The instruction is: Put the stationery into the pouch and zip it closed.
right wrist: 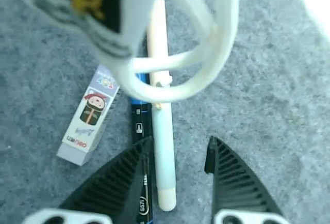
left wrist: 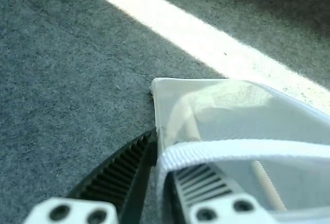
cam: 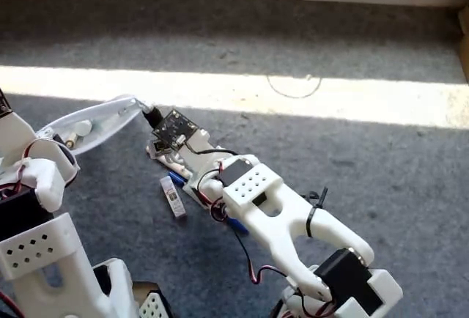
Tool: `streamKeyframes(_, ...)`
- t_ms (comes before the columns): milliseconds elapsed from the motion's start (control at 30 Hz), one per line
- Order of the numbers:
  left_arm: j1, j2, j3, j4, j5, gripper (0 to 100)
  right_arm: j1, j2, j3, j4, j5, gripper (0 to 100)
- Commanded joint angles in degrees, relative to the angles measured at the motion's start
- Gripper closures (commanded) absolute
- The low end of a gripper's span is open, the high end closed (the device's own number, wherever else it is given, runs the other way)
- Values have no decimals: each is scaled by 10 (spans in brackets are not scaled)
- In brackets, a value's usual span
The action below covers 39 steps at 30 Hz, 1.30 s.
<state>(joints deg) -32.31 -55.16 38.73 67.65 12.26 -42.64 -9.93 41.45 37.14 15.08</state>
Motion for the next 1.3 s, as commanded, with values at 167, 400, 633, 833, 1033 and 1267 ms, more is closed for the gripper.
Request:
streamKeyframes(167, -4, -16, -7, -15, 6, 993, -15, 45, -44, -17, 7, 846)
streamKeyframes(400, -4, -16, -7, -15, 6, 993, -12, 84, -93, -9, 6, 847)
streamKeyframes(633, -4, -16, -7, -15, 6, 993, -9, 88, -95, -9, 7, 932)
streamKeyframes(833, -4, -16, -7, -15, 6, 993, -7, 89, -93, -10, 7, 917)
streamKeyframes(1033, -4, -16, -7, -15, 6, 993, -9, 140, -98, -10, 7, 903)
streamKeyframes(1267, -4, -16, -7, -15, 5, 993, -6, 160, -134, 24, 31, 910)
